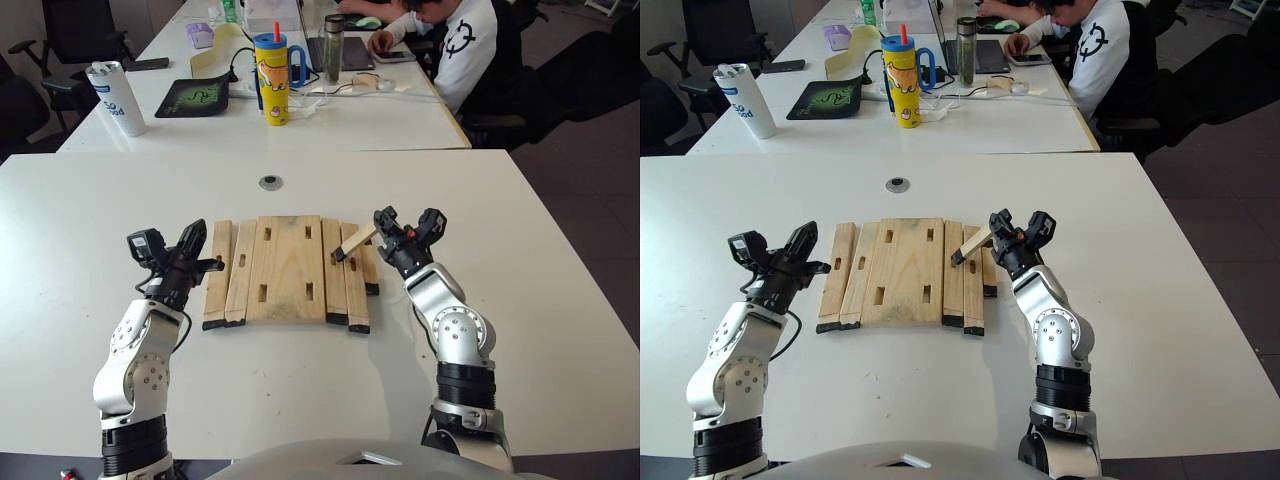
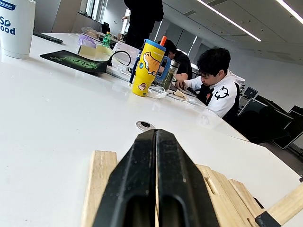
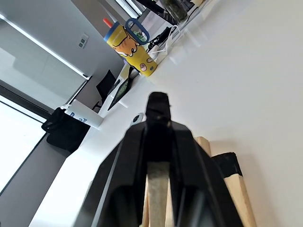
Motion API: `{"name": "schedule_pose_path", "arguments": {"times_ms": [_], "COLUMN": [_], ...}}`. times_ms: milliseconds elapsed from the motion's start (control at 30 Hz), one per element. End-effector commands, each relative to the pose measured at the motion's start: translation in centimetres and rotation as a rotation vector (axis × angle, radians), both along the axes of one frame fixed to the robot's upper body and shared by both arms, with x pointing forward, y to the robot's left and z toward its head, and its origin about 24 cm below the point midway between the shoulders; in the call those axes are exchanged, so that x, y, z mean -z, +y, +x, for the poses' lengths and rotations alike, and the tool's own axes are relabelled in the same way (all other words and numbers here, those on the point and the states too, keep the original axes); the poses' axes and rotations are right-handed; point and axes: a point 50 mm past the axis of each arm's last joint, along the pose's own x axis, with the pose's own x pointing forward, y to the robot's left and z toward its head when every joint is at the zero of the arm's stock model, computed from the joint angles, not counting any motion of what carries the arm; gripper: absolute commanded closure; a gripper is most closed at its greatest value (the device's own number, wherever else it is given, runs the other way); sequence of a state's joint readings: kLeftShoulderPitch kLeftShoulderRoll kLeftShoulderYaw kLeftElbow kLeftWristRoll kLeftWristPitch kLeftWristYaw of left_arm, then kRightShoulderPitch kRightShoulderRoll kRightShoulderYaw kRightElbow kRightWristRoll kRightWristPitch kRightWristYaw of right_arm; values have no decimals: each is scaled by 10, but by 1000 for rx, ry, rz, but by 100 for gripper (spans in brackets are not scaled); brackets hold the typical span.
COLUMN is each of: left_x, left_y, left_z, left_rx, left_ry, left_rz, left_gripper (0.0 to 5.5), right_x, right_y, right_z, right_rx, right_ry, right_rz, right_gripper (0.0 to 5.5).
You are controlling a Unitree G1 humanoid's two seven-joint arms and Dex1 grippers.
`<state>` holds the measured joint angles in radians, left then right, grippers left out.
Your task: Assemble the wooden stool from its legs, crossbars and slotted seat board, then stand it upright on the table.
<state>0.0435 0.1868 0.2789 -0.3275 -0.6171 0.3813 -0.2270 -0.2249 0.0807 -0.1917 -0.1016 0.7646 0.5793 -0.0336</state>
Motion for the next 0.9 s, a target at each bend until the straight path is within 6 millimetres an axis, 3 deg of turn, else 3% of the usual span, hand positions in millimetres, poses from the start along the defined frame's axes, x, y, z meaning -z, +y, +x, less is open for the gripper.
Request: {"name": "schedule_pose_path", "arguments": {"times_ms": [33, 233, 433, 900], "left_x": [-2, -5, -6, -6], "left_y": [3, 3, 3, -1], "left_z": [4, 7, 7, 6], "left_rx": [3, 13, 14, 31], "left_ry": [1, -7, -13, -13], "left_rz": [18, 21, 21, 41], "left_gripper": [550, 550, 550, 550], "right_x": [6, 16, 16, 35], "right_y": [13, 13, 5, 20], "right_z": [0, 3, 2, 2], "right_rx": [-3, 57, 164, 3], "right_ry": [47, 110, 124, 48], "right_rz": [71, 53, -173, -709], "right_gripper": [505, 505, 505, 505]}}
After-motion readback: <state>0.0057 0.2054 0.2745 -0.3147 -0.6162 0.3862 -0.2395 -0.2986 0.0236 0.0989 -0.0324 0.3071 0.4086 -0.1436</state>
